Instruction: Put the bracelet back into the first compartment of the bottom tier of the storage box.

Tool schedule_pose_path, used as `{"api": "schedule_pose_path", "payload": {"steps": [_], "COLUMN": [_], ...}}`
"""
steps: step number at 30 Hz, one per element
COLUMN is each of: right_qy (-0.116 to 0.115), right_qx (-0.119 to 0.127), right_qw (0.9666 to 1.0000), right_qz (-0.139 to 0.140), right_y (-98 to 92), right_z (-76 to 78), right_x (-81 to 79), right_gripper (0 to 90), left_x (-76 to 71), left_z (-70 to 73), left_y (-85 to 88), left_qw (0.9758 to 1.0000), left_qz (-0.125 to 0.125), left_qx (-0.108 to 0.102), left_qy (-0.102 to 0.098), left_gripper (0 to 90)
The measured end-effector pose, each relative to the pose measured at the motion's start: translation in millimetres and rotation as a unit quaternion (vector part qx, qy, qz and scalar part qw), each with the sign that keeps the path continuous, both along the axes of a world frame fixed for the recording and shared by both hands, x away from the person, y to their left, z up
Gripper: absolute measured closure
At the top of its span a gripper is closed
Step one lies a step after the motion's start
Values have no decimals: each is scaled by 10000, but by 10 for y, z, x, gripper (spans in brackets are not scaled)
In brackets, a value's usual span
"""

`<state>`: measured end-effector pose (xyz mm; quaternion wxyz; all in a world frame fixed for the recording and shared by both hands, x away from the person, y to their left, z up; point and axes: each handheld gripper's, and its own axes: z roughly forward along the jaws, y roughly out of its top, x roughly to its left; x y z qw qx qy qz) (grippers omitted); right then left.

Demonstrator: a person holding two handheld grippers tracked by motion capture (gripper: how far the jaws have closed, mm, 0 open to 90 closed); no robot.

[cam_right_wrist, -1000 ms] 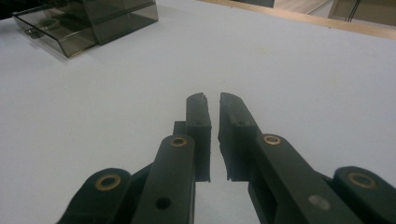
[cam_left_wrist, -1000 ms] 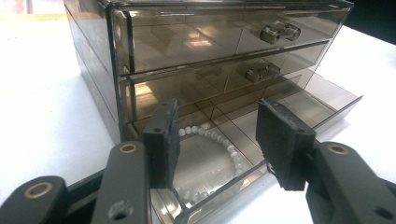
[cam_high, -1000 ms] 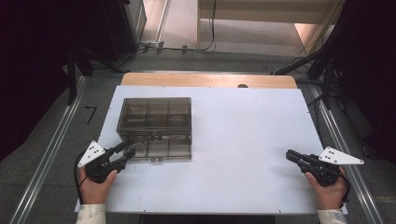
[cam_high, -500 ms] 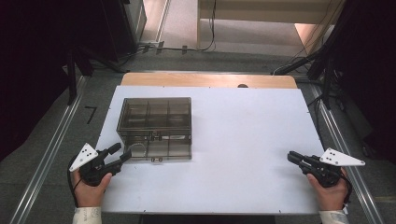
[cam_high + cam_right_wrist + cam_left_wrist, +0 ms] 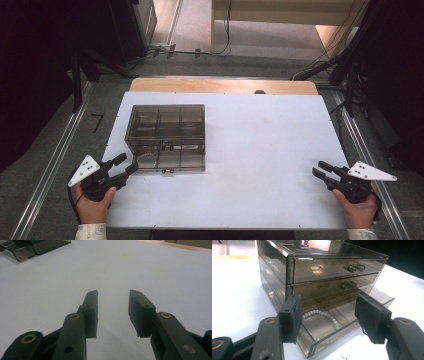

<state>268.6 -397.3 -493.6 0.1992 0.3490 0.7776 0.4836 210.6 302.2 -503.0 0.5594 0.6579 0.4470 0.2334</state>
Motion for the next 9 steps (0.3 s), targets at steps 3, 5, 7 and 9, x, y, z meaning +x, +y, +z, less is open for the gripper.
{"api": "schedule_pose_path", "payload": {"steps": [3,5,7,9], "right_qy": [36,52,69,85], "right_qx": [-1,-3,3,-2], "right_qw": [9999,9999,9998,9997], "right_qz": [-108,-126,-168,-237], "right_y": [-17,-27,-32,-37], "right_z": [-15,-21,-23,-24], "right_x": [7,6,5,8], "right_gripper": [496,477,440,385], "left_x": [-2,-7,-13,-15], "left_z": [5,13,17,19], "left_y": [-1,-1,1,3], "left_qw": [10000,10000,9999,9999], "left_qz": [-53,-64,-80,-84], "left_qx": [1,-22,-58,-67], "left_qy": [-14,-41,-62,-76], "left_gripper": [382,382,372,356]}}
